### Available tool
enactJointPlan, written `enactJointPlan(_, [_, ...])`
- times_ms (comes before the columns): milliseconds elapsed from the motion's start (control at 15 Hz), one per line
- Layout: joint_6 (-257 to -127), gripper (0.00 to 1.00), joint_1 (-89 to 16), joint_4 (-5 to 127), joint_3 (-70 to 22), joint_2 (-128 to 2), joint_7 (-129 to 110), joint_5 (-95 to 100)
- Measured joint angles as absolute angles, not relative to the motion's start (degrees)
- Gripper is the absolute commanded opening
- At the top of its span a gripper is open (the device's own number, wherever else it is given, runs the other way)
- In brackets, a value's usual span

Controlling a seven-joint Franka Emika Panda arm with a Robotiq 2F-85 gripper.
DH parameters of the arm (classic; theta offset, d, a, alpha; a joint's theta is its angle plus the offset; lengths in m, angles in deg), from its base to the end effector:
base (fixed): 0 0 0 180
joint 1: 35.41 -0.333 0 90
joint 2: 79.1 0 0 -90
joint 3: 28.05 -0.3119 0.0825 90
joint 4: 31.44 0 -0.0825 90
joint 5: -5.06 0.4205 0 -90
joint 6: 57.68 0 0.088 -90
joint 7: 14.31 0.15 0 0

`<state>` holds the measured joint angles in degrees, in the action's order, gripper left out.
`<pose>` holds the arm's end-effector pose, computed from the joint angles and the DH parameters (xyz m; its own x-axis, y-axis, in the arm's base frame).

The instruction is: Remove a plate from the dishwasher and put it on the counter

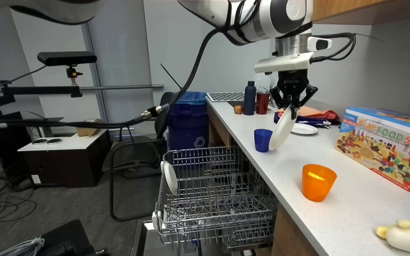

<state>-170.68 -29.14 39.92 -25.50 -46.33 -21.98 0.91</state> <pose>0.7670 -0.1196 0.3941 0.9901 0.0199 0.1390 0.0040 -0.9935 0.1138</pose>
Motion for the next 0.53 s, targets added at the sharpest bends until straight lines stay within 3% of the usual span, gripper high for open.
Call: enactJointPlan(533, [-176.16,0.02,-28.74,46.41,-26.22,-47.02,-24.29,5.15])
